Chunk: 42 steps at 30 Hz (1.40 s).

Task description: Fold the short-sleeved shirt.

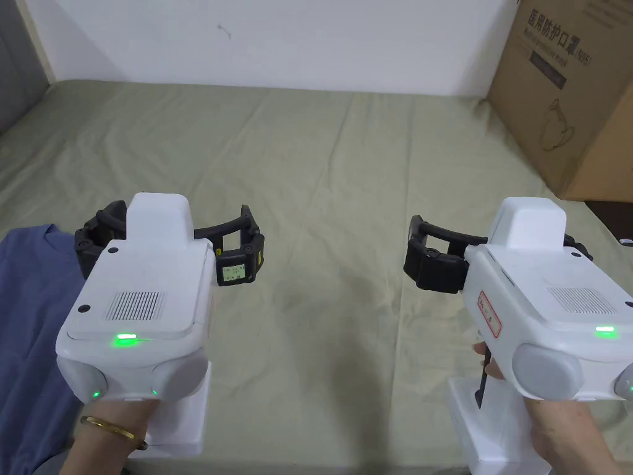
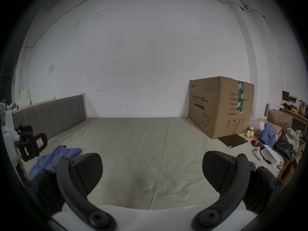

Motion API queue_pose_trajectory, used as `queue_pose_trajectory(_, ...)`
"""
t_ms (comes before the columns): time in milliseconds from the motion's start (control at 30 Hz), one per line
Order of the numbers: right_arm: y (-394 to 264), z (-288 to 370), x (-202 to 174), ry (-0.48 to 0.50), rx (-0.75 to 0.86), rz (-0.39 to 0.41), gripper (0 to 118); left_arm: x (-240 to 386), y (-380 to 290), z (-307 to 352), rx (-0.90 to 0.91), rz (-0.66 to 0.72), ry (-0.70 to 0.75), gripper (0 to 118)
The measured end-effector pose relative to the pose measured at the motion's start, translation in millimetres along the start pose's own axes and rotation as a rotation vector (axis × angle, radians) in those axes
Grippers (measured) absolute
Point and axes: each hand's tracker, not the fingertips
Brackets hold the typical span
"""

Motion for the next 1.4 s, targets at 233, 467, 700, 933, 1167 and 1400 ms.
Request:
queue_pose_trajectory(233,0.4,0.3,-3.5,0.018,0.027,0.017,21,5.6,1.8,-0.1,0.013,-0.074,-0.006,12)
queue_pose_trajectory(467,4.7,-0.5,-8.9,0.022,0.014,0.019,0,6.0,0.4,3.1,0.010,-0.039,-0.020,0)
queue_pose_trajectory(700,4.1,0.6,-8.2,0.024,0.000,0.017,0,3.0,2.4,1.8,0.015,-0.037,-0.023,0)
queue_pose_trajectory(933,3.6,0.4,-2.5,0.020,0.003,0.018,0,5.3,5.3,4.3,0.013,-0.034,-0.025,0)
queue_pose_trajectory(1167,4.2,2.5,-1.2,0.027,0.003,0.006,0,4.7,6.5,4.5,0.013,-0.031,-0.025,0)
queue_pose_trajectory(1400,3.5,2.7,0.7,0.033,0.000,0.019,0,3.8,7.0,3.8,0.012,-0.036,-0.026,0)
